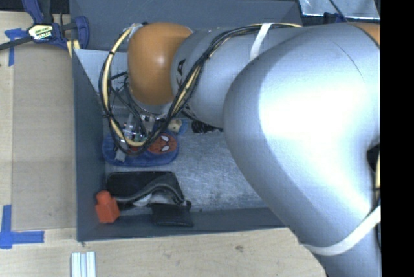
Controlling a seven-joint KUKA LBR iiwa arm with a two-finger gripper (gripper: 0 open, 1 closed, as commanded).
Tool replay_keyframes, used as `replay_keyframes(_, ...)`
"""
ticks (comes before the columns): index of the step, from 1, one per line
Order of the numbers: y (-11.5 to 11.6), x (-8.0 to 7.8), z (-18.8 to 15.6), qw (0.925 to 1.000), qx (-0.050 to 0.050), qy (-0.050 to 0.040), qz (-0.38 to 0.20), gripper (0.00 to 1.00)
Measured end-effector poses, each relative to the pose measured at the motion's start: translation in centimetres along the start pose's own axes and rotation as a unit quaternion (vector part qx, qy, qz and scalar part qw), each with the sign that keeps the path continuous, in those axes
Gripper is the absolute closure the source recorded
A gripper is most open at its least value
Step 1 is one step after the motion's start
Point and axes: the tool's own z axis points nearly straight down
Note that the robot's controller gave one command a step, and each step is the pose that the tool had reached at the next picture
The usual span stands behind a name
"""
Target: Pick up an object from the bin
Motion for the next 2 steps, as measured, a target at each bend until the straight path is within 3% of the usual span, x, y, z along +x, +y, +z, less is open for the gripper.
replay_keyframes(1,-6.3,1.7,-0.5,0.9995,-0.005,-0.0070,-0.031,0.00)
replay_keyframes(2,-5.0,2.5,-3.0,0.9975,-0.002,-0.0019,0.071,0.00)
